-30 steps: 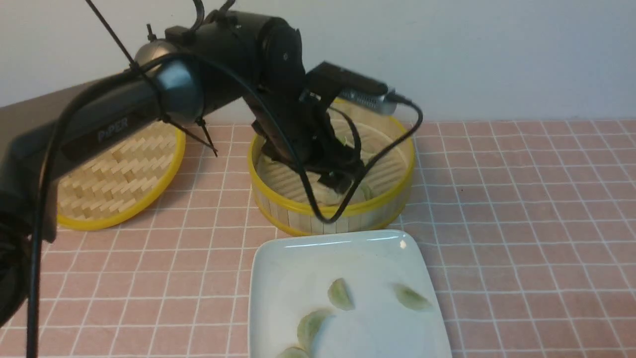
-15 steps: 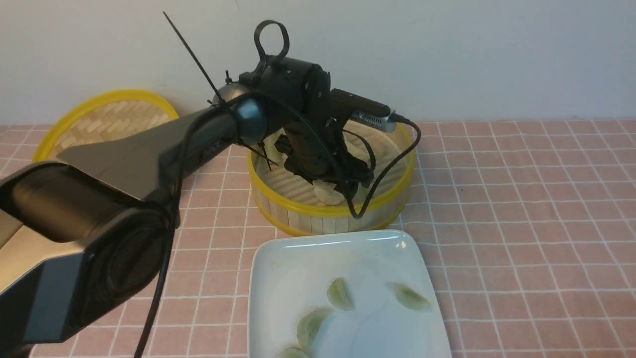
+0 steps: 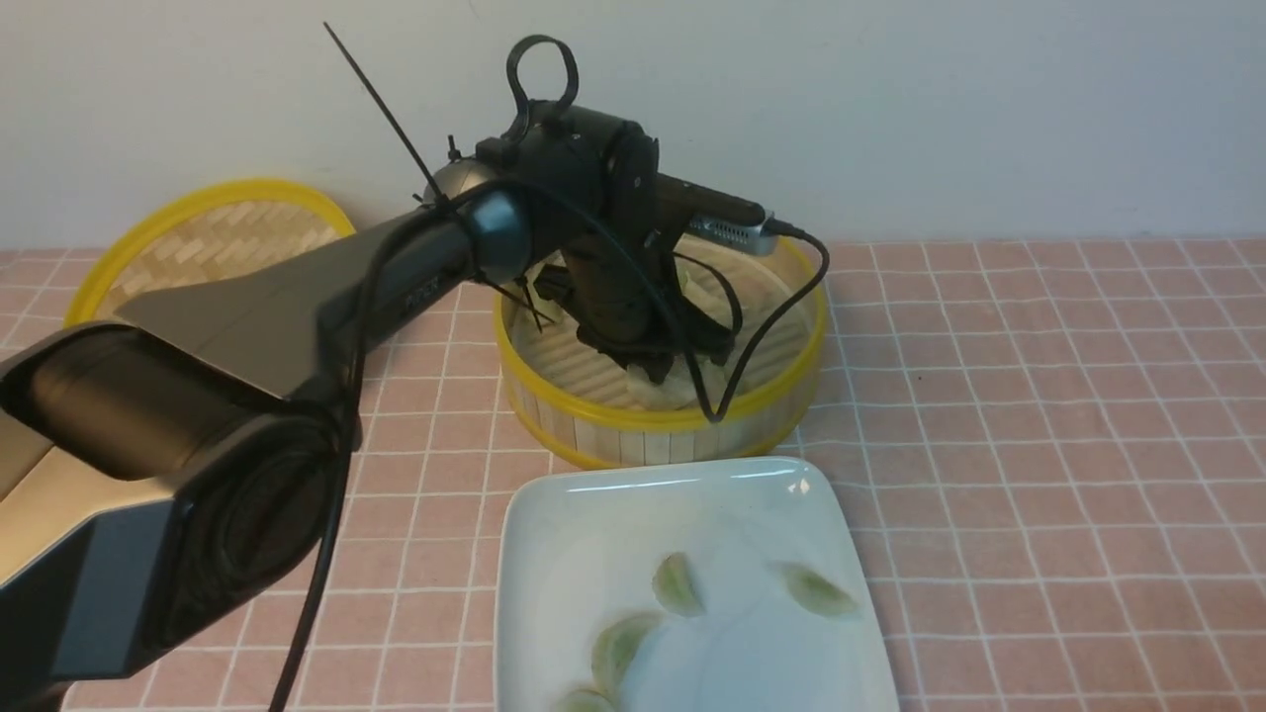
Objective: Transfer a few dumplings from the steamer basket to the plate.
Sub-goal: Use the left arm to grab a dumpling from the steamer, then use the left arm to put the dumpling into the plate
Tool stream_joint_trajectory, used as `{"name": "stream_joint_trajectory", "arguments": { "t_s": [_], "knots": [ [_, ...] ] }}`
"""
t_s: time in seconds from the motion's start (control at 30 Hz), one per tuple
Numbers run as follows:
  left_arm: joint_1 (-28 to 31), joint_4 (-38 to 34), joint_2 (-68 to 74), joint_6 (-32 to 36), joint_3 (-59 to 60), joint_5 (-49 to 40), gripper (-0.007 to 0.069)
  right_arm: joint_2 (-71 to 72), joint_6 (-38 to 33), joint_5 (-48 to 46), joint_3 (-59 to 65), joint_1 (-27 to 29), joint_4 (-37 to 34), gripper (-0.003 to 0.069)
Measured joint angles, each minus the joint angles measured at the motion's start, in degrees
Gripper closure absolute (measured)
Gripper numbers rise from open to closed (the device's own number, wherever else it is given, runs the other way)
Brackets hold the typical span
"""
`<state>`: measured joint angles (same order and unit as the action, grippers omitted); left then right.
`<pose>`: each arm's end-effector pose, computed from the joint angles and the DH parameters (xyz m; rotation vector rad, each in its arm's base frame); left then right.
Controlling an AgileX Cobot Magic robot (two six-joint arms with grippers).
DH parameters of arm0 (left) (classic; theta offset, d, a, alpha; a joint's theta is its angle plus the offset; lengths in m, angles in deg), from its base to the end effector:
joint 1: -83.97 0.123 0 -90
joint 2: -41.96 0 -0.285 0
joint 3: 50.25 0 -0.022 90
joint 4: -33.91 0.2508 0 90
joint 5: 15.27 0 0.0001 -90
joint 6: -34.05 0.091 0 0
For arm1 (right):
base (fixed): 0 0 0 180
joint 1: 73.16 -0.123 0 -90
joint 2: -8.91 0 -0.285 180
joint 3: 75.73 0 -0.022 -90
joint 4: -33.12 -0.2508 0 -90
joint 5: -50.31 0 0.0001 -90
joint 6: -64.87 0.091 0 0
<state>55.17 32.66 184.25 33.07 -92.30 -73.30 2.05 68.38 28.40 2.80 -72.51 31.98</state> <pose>0.4459 -0.2471 0.1898 0.6565 2.6969 -0.1647 0.0521 0.0001 0.1720 0.0801 1.8713 0.0541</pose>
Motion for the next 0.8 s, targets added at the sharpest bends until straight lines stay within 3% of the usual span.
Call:
{"name": "stream_joint_trajectory", "arguments": {
  "t_s": [0.3, 0.8],
  "knots": [
    [0.01, 1.25, 1.05, 0.27, -12.10, -11.85, 0.0618, 0.00, 0.00, 0.00, 0.00, 0.00, 0.00, 0.0673],
    [0.01, 1.25, -2.80, 0.98, -16.91, -13.45, 0.0620, 0.00, 0.00, 0.00, 0.00, 0.00, 0.00, 0.0673]
  ]
}}
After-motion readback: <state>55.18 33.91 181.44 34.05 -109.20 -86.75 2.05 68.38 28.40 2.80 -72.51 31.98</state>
